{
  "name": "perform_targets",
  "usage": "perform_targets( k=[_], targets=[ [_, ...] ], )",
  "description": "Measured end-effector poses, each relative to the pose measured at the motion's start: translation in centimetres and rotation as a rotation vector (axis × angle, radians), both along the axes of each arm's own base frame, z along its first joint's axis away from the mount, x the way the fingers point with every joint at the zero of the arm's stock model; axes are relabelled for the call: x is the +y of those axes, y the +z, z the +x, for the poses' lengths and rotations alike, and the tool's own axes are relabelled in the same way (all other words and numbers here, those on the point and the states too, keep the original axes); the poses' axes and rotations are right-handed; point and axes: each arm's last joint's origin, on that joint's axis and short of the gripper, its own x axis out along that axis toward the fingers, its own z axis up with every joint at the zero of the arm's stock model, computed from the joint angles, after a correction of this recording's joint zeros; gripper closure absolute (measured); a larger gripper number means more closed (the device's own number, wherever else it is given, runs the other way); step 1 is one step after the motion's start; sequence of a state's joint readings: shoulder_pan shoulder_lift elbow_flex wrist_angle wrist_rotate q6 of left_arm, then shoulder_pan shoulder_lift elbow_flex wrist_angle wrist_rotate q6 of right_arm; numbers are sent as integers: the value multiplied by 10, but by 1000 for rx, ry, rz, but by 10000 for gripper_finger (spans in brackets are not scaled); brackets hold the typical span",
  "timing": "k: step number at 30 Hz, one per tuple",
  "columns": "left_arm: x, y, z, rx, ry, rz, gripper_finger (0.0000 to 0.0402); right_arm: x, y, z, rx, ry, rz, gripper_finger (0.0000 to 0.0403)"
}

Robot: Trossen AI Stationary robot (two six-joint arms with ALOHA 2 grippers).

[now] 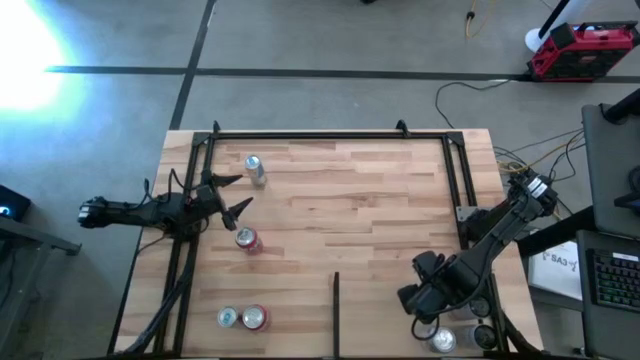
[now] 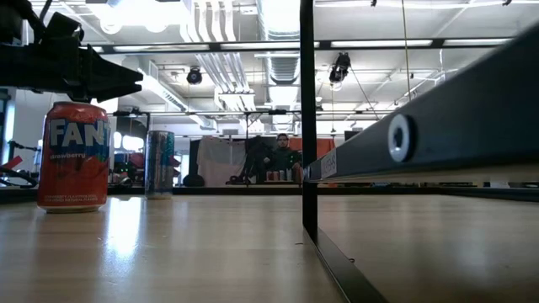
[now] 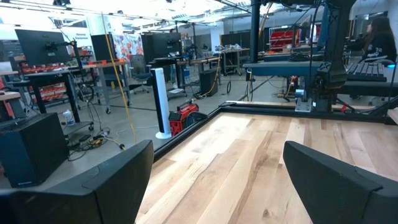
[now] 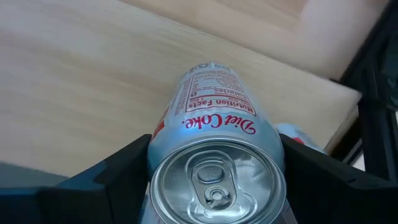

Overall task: Place canned beverage on shelf
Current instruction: Adjust the red/white soda can to align with the red/white soda can on the shelf

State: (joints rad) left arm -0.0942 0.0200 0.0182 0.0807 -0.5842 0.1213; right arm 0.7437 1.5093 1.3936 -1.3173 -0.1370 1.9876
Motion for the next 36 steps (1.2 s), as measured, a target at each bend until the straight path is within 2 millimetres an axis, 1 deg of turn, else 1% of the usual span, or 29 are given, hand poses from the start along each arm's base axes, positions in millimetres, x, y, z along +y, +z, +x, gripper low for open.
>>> perform_targets(
  k=[5, 14, 17, 19, 21, 29, 36],
  targets=[
    [0, 0, 0, 0, 0, 0, 58, 1, 2, -3, 17, -105, 0, 116],
    [0, 0, 0, 0, 0, 0, 58, 6, 7, -13, 33, -244, 2, 116],
    [0, 0, 0, 0, 0, 0, 58, 7, 7, -16, 38, -277, -1, 99],
    [0, 0, 0, 0, 0, 0, 58, 9, 7, -18, 40, -289, -2, 88],
    [0, 0, 0, 0, 0, 0, 58, 11, 7, -19, 39, -297, 2, 86],
    [0, 0, 0, 0, 0, 0, 58, 14, 8, -19, 29, -313, 20, 104],
    [0, 0, 0, 0, 0, 0, 58, 15, 8, -20, 31, -320, 21, 97]
  ],
)
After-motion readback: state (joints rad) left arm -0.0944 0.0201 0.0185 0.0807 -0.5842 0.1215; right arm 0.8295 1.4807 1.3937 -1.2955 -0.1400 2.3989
